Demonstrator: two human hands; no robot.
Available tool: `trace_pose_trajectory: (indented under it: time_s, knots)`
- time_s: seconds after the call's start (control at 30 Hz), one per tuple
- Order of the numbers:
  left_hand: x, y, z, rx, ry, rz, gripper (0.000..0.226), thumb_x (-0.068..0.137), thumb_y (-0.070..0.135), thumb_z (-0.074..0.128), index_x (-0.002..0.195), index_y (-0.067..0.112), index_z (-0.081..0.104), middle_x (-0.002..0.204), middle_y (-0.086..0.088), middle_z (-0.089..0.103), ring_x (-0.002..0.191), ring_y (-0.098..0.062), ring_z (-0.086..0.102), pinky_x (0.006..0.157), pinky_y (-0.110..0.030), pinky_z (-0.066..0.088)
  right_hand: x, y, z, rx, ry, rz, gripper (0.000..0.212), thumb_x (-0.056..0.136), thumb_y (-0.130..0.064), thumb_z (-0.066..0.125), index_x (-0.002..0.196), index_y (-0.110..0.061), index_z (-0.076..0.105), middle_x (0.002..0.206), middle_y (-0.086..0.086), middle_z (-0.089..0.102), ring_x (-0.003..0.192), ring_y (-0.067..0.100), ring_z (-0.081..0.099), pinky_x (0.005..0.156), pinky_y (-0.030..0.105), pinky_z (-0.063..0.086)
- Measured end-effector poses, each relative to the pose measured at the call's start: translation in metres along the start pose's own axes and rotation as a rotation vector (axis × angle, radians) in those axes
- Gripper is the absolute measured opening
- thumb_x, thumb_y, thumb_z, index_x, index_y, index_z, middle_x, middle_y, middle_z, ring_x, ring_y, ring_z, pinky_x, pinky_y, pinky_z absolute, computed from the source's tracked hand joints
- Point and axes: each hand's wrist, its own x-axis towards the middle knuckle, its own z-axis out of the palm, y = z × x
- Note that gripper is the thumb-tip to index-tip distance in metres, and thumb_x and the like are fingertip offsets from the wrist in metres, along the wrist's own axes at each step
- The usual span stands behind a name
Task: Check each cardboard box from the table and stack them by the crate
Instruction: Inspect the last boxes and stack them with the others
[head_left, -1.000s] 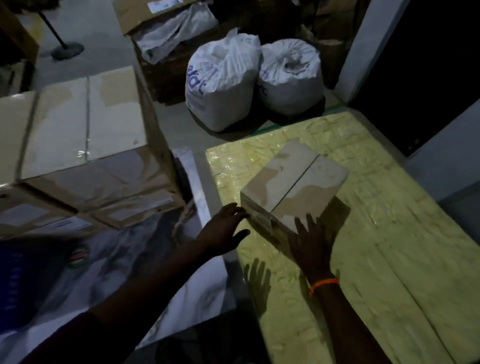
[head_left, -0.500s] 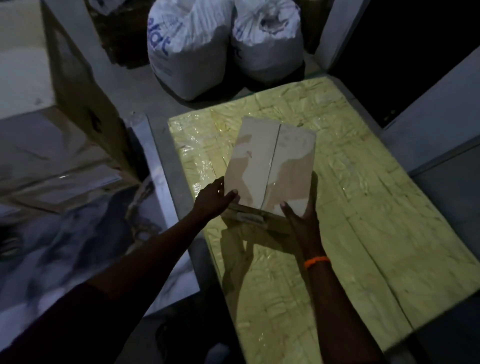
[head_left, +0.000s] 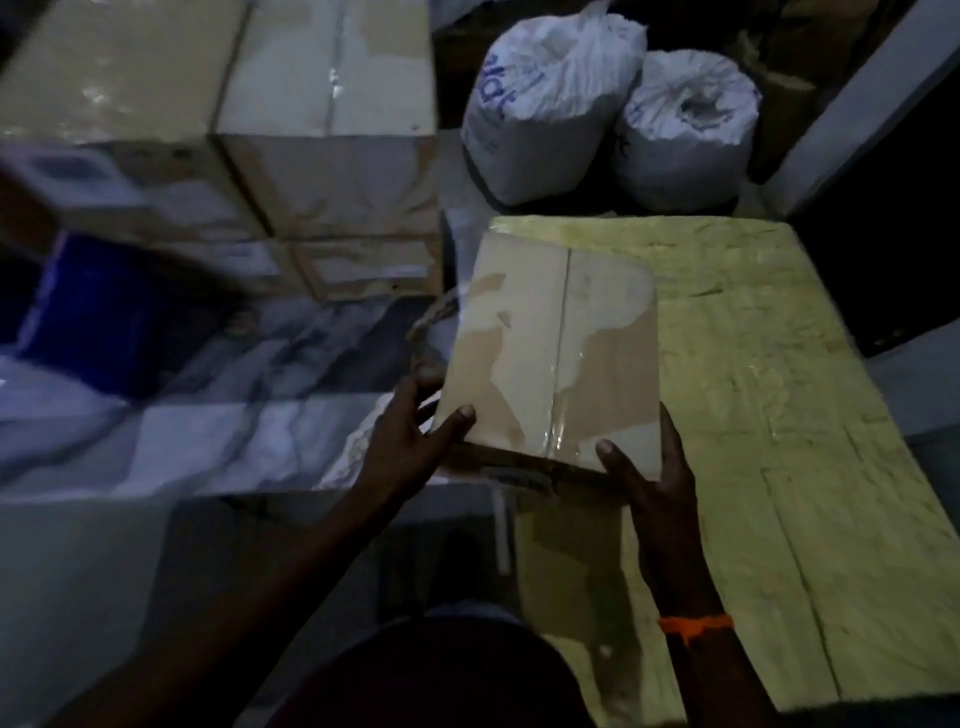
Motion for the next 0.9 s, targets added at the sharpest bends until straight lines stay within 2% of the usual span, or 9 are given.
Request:
trace_pose_trajectory:
  time_s: [0.13,0.23,0.3,0.43,0.5,0.57,0.7,0.8,0.9]
  knots:
    - [-0.074,-0.021,-0.063,-0.029,0.236,-0.021,0.053,0.084,0.042,0.075,0.127,0.016,0.059,0.127,0.009,0.068,0.120,-0.008,0.064,0.091,-0.032,0.057,-0.032,-0.014,0.047,-0.010,-0.178,-0.050,0.095,0.077,-0.060,0.081,0.157,-0.047,0.031,0.162,-0.028,0.030,0.149,-0.006,0.025,0.125,0.047,0.028]
    - [-0.127,-0.043,-0.096,-0.069,0.358,-0.040,0.046,0.087,0.039,0.078,0.126,0.021,0.060,0.129,0.004,0.067,0.121,-0.014,0.064,0.093,-0.041,0.059,-0.049,-0.021,0.079,-0.022,-0.355,-0.121,0.088,0.081,-0.053,0.082,0.155,-0.045,0.035,0.152,-0.035,0.041,0.142,-0.010,0.037,0.122,0.038,0.035]
    - [-0.152,-0.061,-0.112,-0.097,0.441,-0.051,0.044,0.087,0.038,0.078,0.124,0.022,0.060,0.127,0.000,0.068,0.118,-0.017,0.066,0.093,-0.041,0.057,-0.057,-0.021,0.102,-0.036,-0.476,-0.136,0.089,0.082,-0.056,0.081,0.157,-0.045,0.033,0.155,-0.028,0.043,0.143,-0.002,0.040,0.119,0.037,0.039]
    - [-0.175,-0.086,-0.139,-0.084,0.542,-0.110,0.070,0.079,0.061,0.075,0.132,0.019,0.056,0.130,-0.001,0.067,0.117,-0.015,0.066,0.096,-0.045,0.056,-0.074,-0.020,0.147,-0.011,-0.629,-0.091,0.078,0.091,-0.029,0.078,0.155,-0.041,0.034,0.139,-0.032,0.056,0.129,-0.007,0.054,0.107,0.023,0.047]
    - [-0.176,-0.094,-0.151,-0.090,0.564,-0.124,0.076,0.074,0.065,0.074,0.131,0.019,0.055,0.131,0.000,0.066,0.118,-0.013,0.066,0.098,-0.048,0.056,-0.078,-0.018,0.164,-0.018,-0.638,-0.091,0.074,0.093,-0.017,0.075,0.154,-0.032,0.037,0.141,-0.020,0.059,0.125,-0.006,0.057,0.100,0.016,0.048]
    - [-0.176,-0.102,-0.158,-0.101,0.566,-0.135,0.078,0.072,0.067,0.075,0.131,0.020,0.054,0.132,0.000,0.065,0.120,-0.013,0.064,0.100,-0.049,0.055,-0.081,-0.013,0.175,-0.049,-0.649,-0.097,0.075,0.094,-0.018,0.075,0.157,-0.028,0.036,0.147,-0.008,0.057,0.130,0.001,0.057,0.103,0.019,0.049]
    - [-0.179,-0.112,-0.162,-0.095,0.580,-0.148,0.067,0.078,0.059,0.077,0.127,0.021,0.054,0.130,-0.001,0.064,0.120,-0.011,0.063,0.101,-0.046,0.054,-0.081,0.002,0.180,-0.139,-0.684,-0.103,0.082,0.093,-0.034,0.076,0.160,-0.035,0.029,0.155,-0.009,0.048,0.141,0.008,0.048,0.116,0.039,0.043]
    - [-0.178,-0.114,-0.160,-0.085,0.589,-0.145,0.051,0.084,0.049,0.079,0.124,0.028,0.054,0.130,0.004,0.063,0.121,-0.007,0.062,0.101,-0.042,0.054,-0.078,0.005,0.181,-0.146,-0.685,-0.110,0.082,0.093,-0.033,0.077,0.160,-0.034,0.029,0.155,-0.010,0.048,0.141,0.009,0.048,0.115,0.040,0.044]
    - [-0.175,-0.117,-0.159,-0.074,0.581,-0.159,0.046,0.089,0.030,0.075,0.129,0.023,0.053,0.134,0.001,0.061,0.124,-0.011,0.060,0.099,-0.037,0.053,-0.074,0.003,0.179,-0.135,-0.679,-0.095,0.078,0.091,-0.030,0.079,0.156,-0.034,0.036,0.149,-0.015,0.053,0.134,0.004,0.053,0.110,0.033,0.048]
